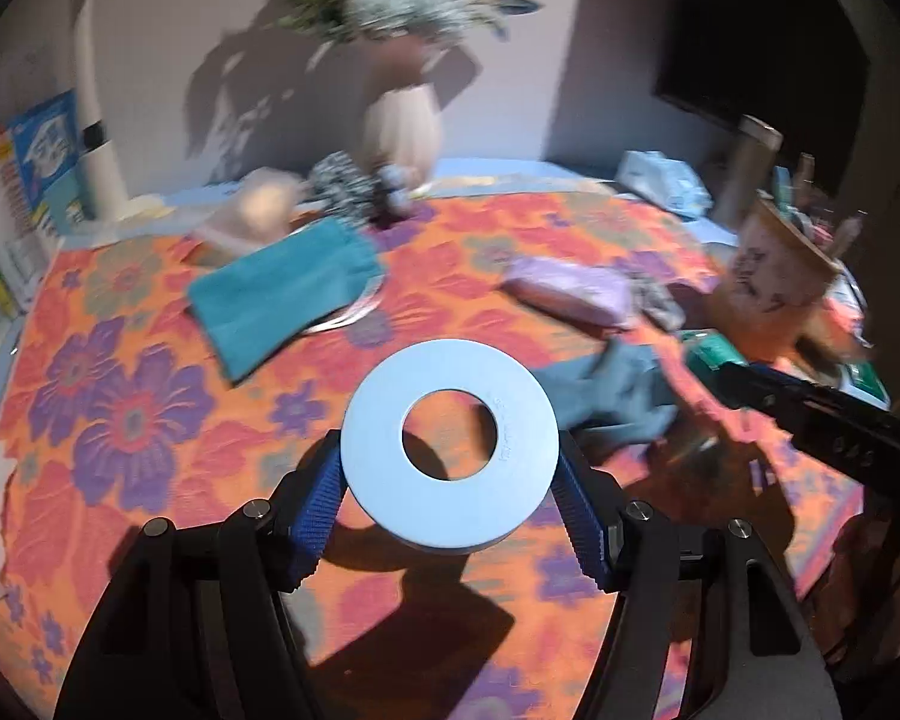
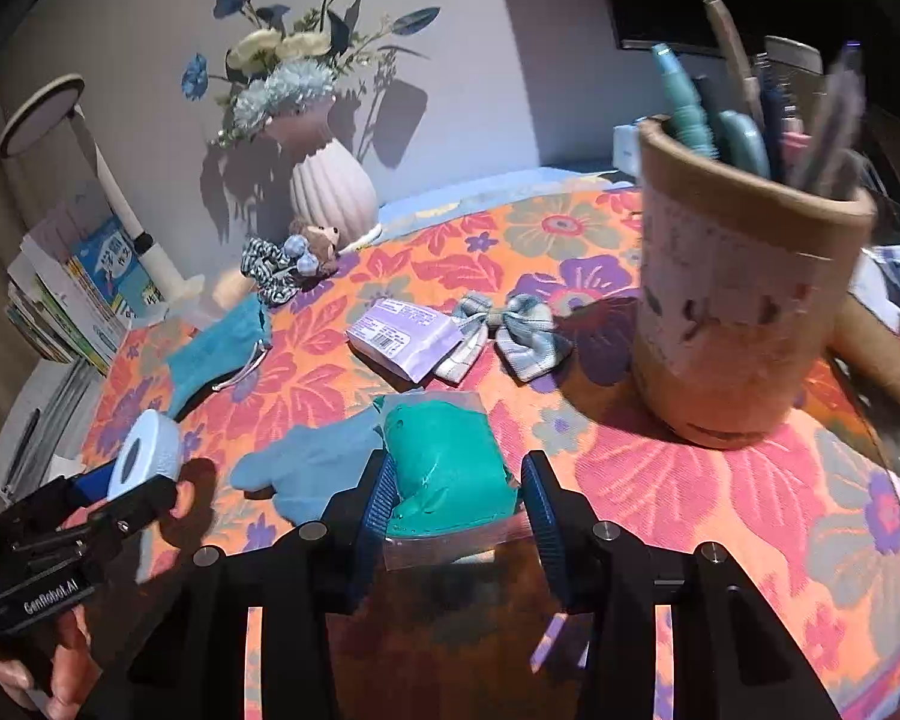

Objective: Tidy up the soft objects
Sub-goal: 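Carry the tape roll and teal bag to the glass bowl and release both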

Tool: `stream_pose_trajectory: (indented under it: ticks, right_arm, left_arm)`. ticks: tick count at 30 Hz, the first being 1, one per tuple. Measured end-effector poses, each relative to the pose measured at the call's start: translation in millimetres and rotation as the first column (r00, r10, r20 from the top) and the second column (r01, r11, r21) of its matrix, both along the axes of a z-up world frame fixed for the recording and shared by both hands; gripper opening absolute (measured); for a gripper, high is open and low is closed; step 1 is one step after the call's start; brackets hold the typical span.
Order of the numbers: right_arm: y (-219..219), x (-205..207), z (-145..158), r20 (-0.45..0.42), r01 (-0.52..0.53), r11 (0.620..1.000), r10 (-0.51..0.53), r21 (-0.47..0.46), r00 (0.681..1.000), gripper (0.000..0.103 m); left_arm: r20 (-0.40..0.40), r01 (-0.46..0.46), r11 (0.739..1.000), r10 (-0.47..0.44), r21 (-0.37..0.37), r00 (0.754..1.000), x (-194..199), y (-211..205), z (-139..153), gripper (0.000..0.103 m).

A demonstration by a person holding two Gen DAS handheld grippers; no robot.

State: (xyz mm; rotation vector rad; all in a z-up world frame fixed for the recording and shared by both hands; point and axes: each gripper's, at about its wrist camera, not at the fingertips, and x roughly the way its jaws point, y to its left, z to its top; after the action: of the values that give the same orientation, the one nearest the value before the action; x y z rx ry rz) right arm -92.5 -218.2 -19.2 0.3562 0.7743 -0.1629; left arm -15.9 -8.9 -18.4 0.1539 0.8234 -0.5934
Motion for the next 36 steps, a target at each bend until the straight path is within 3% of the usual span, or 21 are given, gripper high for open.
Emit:
stream_pose_trajectory:
  ticks: [10, 20, 30, 36]
  right_arm:
    - [-37, -60, 24, -0.031, 0.141, 0.99, -0.14, 0.01, 0.99, 0.043]
    - [-98, -120, 44, -0.005, 0.313, 0.949, -0.313, 0.028, 0.95, 0.043]
    - [-168, -173, 59, 0.063, 0.473, 0.877, -0.479, 0.084, 0.876, 0.043]
    - [-211, -195, 74, 0.135, 0.532, 0.837, -0.547, 0.129, 0.826, 0.043]
  left_arm:
    - [-0.009, 0.217, 0.974, -0.217, -0.059, 0.976, -54, -82, 12, 0.064]
    - [0.009, 0.397, 0.916, -0.397, -0.064, 0.918, -112, -174, 32, 0.064]
    - [0.047, 0.528, 0.849, -0.526, -0.028, 0.849, -154, -248, 49, 0.064]
    - [0.078, 0.559, 0.829, -0.556, -0.026, 0.828, -155, -294, 65, 0.064]
